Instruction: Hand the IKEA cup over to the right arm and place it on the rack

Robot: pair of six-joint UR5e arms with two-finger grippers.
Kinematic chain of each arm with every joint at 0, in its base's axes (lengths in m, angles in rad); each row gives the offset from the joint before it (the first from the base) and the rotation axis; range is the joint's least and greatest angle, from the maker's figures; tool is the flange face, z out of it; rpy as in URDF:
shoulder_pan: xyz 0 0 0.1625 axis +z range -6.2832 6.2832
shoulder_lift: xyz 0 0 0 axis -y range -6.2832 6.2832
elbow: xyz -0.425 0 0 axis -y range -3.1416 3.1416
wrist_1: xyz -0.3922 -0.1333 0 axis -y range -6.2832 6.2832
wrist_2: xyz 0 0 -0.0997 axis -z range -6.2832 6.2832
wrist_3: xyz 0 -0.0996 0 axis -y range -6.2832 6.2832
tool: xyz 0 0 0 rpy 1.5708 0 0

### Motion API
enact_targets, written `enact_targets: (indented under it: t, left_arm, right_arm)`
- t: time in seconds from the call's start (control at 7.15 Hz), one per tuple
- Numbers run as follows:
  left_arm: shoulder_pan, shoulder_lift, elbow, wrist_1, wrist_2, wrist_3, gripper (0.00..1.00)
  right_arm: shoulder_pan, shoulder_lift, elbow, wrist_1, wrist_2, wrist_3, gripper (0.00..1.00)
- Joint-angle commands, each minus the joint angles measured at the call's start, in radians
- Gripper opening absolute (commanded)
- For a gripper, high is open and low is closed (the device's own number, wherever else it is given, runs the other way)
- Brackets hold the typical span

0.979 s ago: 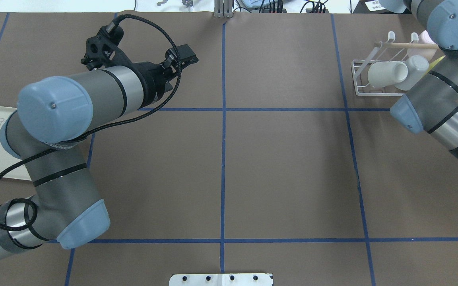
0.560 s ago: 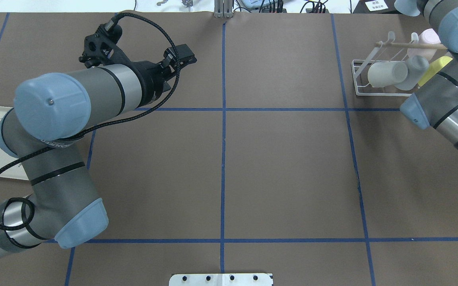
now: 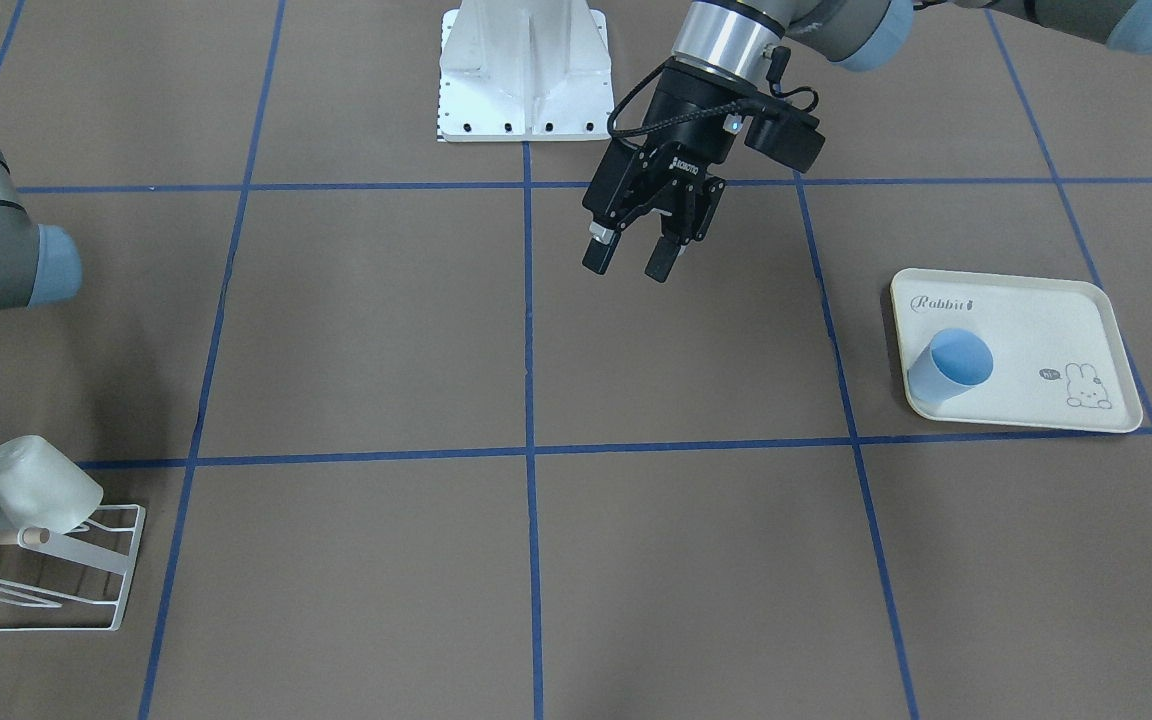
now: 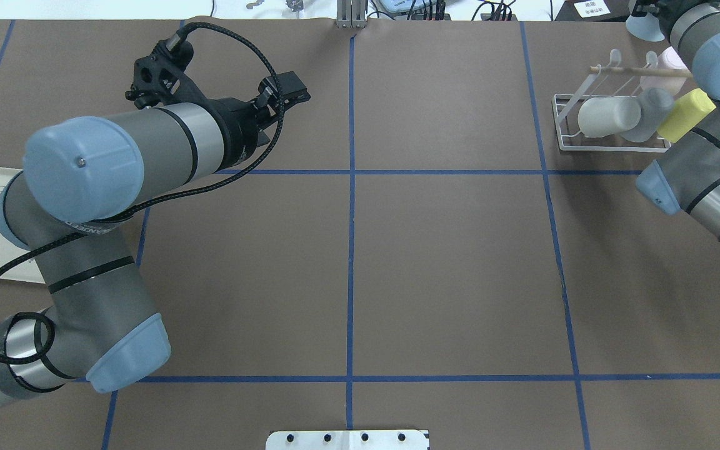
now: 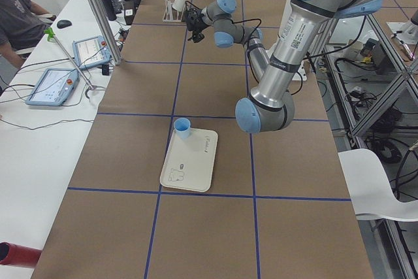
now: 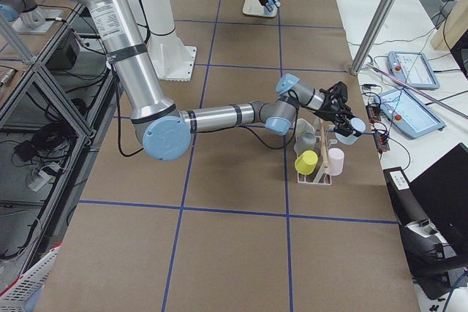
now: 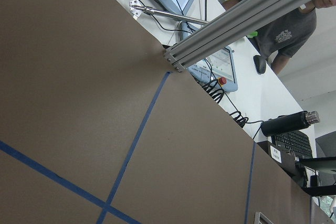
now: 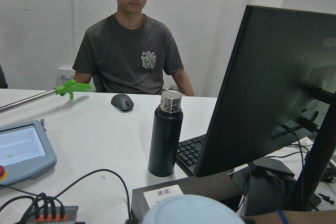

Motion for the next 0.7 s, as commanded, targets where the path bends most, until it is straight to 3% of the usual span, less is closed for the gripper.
enact_targets:
  t: [0.0,0.56]
  left_arm:
    - [0.001,-0.001,0.0,-0.002,-0.001,0.0,1.0]
    - [0.001,0.001,0.0,-0.003,-0.002,-0.003,1.0]
  right_arm:
    - [-0.007,-0.008,0.0,0.001,0.001,-0.004,0.0]
    - [-0.019,-0.022,0.006,0.001,0.003,-0.002,0.0]
